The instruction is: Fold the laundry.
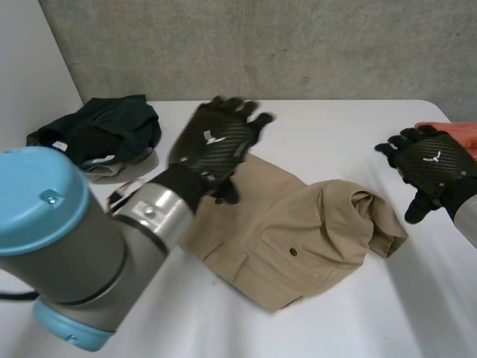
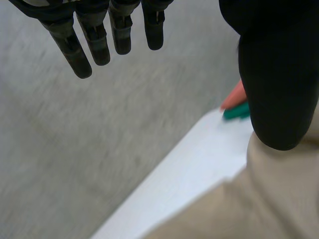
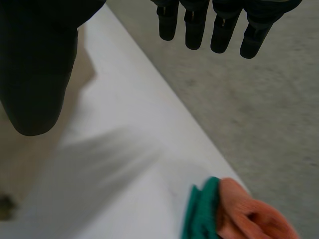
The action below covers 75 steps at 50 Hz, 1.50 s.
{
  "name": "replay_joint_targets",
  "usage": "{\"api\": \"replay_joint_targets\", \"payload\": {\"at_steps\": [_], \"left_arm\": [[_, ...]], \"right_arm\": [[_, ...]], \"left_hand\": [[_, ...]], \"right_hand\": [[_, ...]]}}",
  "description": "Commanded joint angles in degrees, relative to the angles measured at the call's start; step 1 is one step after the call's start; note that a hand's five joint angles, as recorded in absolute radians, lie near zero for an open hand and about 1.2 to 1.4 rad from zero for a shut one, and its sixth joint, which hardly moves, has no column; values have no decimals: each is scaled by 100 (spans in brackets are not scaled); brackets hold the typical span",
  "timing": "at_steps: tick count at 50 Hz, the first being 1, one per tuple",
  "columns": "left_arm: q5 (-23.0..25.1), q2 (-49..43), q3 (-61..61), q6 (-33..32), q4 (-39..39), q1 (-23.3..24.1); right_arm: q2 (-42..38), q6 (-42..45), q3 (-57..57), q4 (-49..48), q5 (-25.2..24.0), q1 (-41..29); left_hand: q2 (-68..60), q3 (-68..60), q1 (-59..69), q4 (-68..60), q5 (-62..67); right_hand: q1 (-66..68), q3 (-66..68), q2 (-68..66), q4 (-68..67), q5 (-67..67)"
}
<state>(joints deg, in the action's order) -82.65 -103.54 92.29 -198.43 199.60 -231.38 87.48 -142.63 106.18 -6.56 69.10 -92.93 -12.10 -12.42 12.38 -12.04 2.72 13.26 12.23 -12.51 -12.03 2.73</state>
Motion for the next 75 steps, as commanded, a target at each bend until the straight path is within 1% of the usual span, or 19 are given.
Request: {"api": "replay_joint_targets", "payload": {"at_steps": [1,5,8,11,14,18,22,26,27,32,38,42,45,49,50,51,56,66,75], "left_arm": [[-138,-17,518,-406,-272,-978],[-67,-623,369,-872,-308,-1365],[134,-1194,115,-1355,-369,-1655],[284,-1746,-140,-1768,-413,-1857],[319,-2082,-342,-1927,-483,-1937],[346,-2478,-571,-1998,-633,-1946],[504,-2663,-703,-1963,-659,-1928],[732,-2681,-774,-1858,-615,-1884],[750,-2663,-800,-1762,-598,-1858],[601,-2427,-949,-1191,-308,-1831],[13,-1557,-994,-172,245,-1980],[29,-1424,-889,76,272,-1955],[108,-1397,-800,94,255,-1937],[468,-1362,-572,94,176,-1937],[660,-1388,-485,59,106,-1928],[749,-1415,-449,41,62,-1919],[1093,-1459,-291,24,-281,-1928],[1146,-1485,-10,-178,-738,-1990],[1119,-1818,-70,-424,-668,-1981]], "right_arm": [[384,42,-185,1481,-494,-190],[279,183,-150,1439,-432,-769],[-10,280,-185,1167,-248,-1288],[-318,332,-167,885,173,-1587],[-520,341,-132,631,586,-1728],[-644,324,-45,367,745,-1746],[-740,315,43,173,789,-1746],[-793,289,87,32,816,-1746],[-802,289,96,15,816,-1737],[-802,289,105,-38,816,-1728],[-793,280,88,-108,816,-1711],[-802,271,114,-117,816,-1728],[-811,271,149,-117,816,-1728],[-811,271,175,-126,816,-1711],[-811,271,175,-126,816,-1711],[-820,271,175,-126,816,-1702],[-820,271,202,-126,816,-1684],[-943,271,272,-153,816,-1640],[-961,271,334,-170,816,-1684]], "left_hand": [[-181,-150,153,-188,120],[-316,-284,288,-322,254],[-316,-284,288,-322,254],[-349,-318,321,-356,288],[-416,-385,389,-423,355],[-517,-485,489,-523,456],[-1491,-1459,1463,-1497,1429],[-5133,-5101,5105,-5139,5071],[-6773,-6741,6745,-6779,6712],[-6790,-6758,6762,-6796,6728],[-6790,-6758,6762,-6796,6728],[-6790,-6758,6762,-6796,6728],[-6790,-6758,6762,-6796,6728],[-3521,-3490,3493,-3528,3460],[-1930,-1898,1902,-1936,1868],[-1747,-1716,1719,-1754,1686],[-1645,-1613,1617,-1651,1583],[-1661,-1630,1633,-1668,1600],[-1897,-1865,1869,-1903,1835]], "right_hand": [[-326,-223,251,203,-273],[-326,-223,251,203,-273],[-326,-223,251,203,-273],[-326,-223,251,203,-273],[-326,-223,251,203,-273],[-326,-223,251,203,-273],[-326,-223,251,203,-273],[-326,-223,251,203,-273],[-326,-223,251,203,-273],[-326,-223,251,203,-273],[-326,-223,251,203,-273],[-326,-223,251,203,-273],[-326,-223,251,203,-273],[-326,-223,251,203,-273],[-326,-223,251,203,-273],[-326,-223,251,203,-273],[-326,-223,251,203,-273],[-326,-223,251,203,-273],[-326,-223,251,203,-273]]}}
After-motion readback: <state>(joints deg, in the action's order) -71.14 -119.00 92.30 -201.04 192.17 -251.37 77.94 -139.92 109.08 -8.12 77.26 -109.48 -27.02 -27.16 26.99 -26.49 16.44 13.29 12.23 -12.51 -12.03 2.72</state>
